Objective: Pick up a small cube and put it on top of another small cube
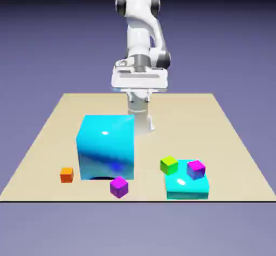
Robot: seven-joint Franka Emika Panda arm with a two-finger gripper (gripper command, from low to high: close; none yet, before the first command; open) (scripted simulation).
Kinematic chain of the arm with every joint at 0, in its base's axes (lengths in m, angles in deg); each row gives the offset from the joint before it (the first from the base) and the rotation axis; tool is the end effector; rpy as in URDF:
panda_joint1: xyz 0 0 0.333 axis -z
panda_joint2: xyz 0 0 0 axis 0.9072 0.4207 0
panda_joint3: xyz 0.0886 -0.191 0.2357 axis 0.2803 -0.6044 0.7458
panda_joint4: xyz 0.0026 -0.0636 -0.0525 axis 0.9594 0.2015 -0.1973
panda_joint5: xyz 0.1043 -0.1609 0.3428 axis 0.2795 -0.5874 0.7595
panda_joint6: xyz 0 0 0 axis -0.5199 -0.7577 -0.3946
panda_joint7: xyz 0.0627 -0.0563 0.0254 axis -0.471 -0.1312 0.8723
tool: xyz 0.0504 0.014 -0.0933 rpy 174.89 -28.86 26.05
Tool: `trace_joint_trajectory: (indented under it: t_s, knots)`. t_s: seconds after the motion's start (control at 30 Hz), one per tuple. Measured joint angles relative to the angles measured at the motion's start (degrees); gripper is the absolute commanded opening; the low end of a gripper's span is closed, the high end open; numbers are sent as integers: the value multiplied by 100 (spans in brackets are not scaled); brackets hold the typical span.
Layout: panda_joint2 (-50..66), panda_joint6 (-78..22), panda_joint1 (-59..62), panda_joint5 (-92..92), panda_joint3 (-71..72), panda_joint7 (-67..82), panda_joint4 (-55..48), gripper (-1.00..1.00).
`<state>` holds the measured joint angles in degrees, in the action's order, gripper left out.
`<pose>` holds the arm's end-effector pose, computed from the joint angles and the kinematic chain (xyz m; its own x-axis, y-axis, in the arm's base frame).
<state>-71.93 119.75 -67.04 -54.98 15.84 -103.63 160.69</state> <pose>0.3994 0.0036 0.4502 0.5629 -0.6508 0.5095 -0.4669 -0.7591 -0.4537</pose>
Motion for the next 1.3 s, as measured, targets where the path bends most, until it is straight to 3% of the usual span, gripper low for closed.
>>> trace_joint_trajectory:
  t_s: [0.93, 1.0, 1.1, 1.13, 1.3]
  knots:
    - [5814, -3943, -2870, 50, -3221, 4221, -3625, 0]
    - [5904, -4004, -2915, 50, -3271, 4286, -3681, 0]
    - [6526, -3310, -2589, 327, -2965, 4433, -3603, 0]
    - [6664, -3156, -2517, 388, -2898, 4465, -3586, -100]
    - [6042, -3855, -2843, 124, -3203, 4327, -3664, -100]
